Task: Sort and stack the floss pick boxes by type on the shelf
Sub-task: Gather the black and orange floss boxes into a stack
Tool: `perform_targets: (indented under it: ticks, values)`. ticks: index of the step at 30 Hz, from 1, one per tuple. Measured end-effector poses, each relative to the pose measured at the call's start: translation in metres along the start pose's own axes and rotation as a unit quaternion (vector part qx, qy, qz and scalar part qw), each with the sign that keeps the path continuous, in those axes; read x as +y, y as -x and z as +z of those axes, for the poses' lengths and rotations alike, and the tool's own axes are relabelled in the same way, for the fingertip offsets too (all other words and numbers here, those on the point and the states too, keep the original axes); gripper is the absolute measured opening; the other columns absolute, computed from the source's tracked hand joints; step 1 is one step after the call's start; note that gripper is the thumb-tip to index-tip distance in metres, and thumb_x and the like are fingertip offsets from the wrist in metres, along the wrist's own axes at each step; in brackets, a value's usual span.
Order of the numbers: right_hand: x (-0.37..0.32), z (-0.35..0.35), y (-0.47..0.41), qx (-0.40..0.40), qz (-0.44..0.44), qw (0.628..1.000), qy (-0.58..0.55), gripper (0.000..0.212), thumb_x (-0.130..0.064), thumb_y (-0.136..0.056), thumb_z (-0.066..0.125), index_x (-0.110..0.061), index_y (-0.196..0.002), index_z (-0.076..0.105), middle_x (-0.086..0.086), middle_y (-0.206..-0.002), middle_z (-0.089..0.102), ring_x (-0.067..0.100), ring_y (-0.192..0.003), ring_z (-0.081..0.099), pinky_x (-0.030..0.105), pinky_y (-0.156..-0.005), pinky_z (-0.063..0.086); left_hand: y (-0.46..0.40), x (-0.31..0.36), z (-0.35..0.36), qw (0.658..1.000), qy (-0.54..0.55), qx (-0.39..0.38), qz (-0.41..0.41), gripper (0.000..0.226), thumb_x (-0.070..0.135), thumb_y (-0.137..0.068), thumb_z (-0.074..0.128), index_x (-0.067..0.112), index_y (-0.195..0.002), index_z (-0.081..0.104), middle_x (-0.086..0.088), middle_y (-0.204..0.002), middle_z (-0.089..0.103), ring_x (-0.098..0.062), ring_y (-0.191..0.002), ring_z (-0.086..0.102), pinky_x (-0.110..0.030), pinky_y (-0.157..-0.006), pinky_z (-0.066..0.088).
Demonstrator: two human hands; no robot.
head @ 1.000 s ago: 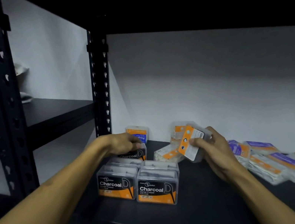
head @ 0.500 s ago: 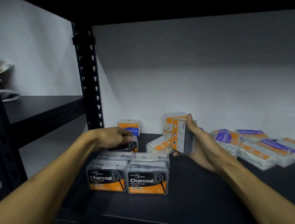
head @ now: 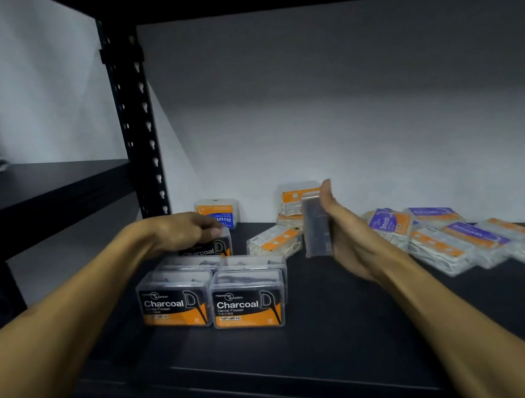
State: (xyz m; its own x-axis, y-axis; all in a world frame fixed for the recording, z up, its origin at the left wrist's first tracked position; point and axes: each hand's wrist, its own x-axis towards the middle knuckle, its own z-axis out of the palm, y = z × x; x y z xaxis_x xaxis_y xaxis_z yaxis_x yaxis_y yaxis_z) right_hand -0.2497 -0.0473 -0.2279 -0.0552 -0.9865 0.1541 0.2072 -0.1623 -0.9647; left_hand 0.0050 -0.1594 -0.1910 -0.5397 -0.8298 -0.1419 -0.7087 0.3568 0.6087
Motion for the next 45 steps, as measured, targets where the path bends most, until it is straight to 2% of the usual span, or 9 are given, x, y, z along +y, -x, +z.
perform_targets:
  ticks: [3,8,13,22,27,31,36,40,45]
  values:
    - [0.003,-0.002,-0.005,-0.012,0.017,1.000,-0.019,0.060,-0.054,-0.094,0.044,-0.009,-0.131,0.057,0.010,-0.117,0.069,0.024,-0.109,0.066,0.041,-0.096,0.053,0.001,0.000,0.000,1.000,0.009,0.000,0.000,0.034,0.031,-0.102,0.050,0.021,-0.133,0.058,0.003,-0.128,0.061,-0.016,-0.124,0.053,-0.033,-0.113,0.034]
    - [0.012,-0.004,-0.006,0.043,-0.087,0.955,0.279,0.037,-0.048,-0.086,0.064,-0.020,-0.109,0.069,0.001,-0.108,0.072,0.018,-0.104,0.066,0.036,-0.094,0.052,0.001,-0.004,0.002,0.999,0.035,0.006,0.009,0.027,0.023,-0.102,0.052,0.021,-0.127,0.063,0.005,-0.125,0.064,-0.014,-0.122,0.056,-0.030,-0.111,0.037]
    - [0.012,0.004,-0.003,0.035,-0.104,0.920,0.376,0.043,-0.027,-0.091,0.068,-0.021,-0.133,0.062,-0.008,-0.118,0.060,0.011,-0.117,0.057,0.018,-0.100,0.043,-0.001,-0.010,-0.007,0.999,0.041,-0.014,0.005,0.021,0.019,-0.098,0.060,0.023,-0.112,0.074,0.001,-0.116,0.073,-0.018,-0.117,0.062,-0.036,-0.113,0.039]
    - [0.009,0.019,0.006,-0.005,-0.081,0.862,0.501,0.041,-0.038,-0.090,0.066,-0.026,-0.129,0.066,-0.009,-0.116,0.057,0.002,-0.114,0.046,0.033,-0.115,0.029,0.011,-0.024,-0.019,0.992,0.115,-0.043,0.010,0.033,0.020,-0.083,0.076,0.007,-0.114,0.072,-0.011,-0.110,0.075,-0.021,-0.101,0.070,-0.028,-0.091,0.053]
    - [0.006,0.032,0.010,-0.032,-0.034,0.908,0.416,0.060,-0.056,-0.099,0.025,-0.022,-0.131,0.062,-0.028,-0.116,0.046,-0.036,-0.089,0.034,-0.014,-0.084,0.015,0.021,-0.046,-0.008,0.978,0.209,0.003,0.005,0.068,0.049,-0.064,0.088,0.001,-0.110,0.071,-0.018,-0.109,0.074,-0.025,-0.093,0.070,-0.040,-0.093,0.054]
    - [0.006,0.038,0.012,-0.021,-0.028,0.922,0.386,0.100,-0.098,-0.064,0.025,-0.030,-0.125,0.063,-0.010,-0.126,0.063,0.004,-0.120,0.056,0.041,-0.117,0.034,0.034,-0.051,0.006,0.936,0.336,0.104,0.015,0.058,0.059,-0.080,0.050,0.012,-0.108,0.070,-0.008,-0.099,0.078,-0.011,-0.083,0.075,-0.018,-0.067,0.056]
    - [0.007,0.038,0.032,-0.065,-0.034,0.890,0.449,0.108,-0.100,-0.057,0.037,-0.034,-0.142,0.044,-0.029,-0.127,0.043,-0.022,-0.109,0.041,0.004,-0.090,0.030,0.057,-0.063,0.022,0.859,0.492,0.141,-0.003,0.080,0.077,-0.078,0.039,0.015,-0.122,0.064,-0.009,-0.112,0.074,-0.019,-0.104,0.070,-0.034,-0.085,0.051]
    - [0.017,0.043,0.030,-0.088,-0.008,0.900,0.426,0.114,-0.088,-0.045,0.068,-0.037,-0.143,0.040,-0.017,-0.139,0.046,-0.006,-0.118,0.052,0.022,-0.100,0.043,0.067,-0.045,0.042,0.825,0.541,0.165,-0.005,0.047,0.056,-0.088,0.058,0.016,-0.112,0.068,-0.004,-0.102,0.076,-0.013,-0.082,0.074,-0.030,-0.074,0.055]
    - [0.019,0.044,0.030,-0.087,0.006,0.924,0.372,0.102,-0.069,-0.044,0.087,-0.041,-0.134,0.048,-0.012,-0.135,0.056,0.008,-0.120,0.060,0.039,-0.106,0.048,0.063,-0.046,0.050,0.847,0.499,0.182,0.001,0.037,0.023,-0.083,0.075,0.014,-0.117,0.068,-0.009,-0.101,0.077,-0.022,-0.087,0.075,-0.032,-0.074,0.057]
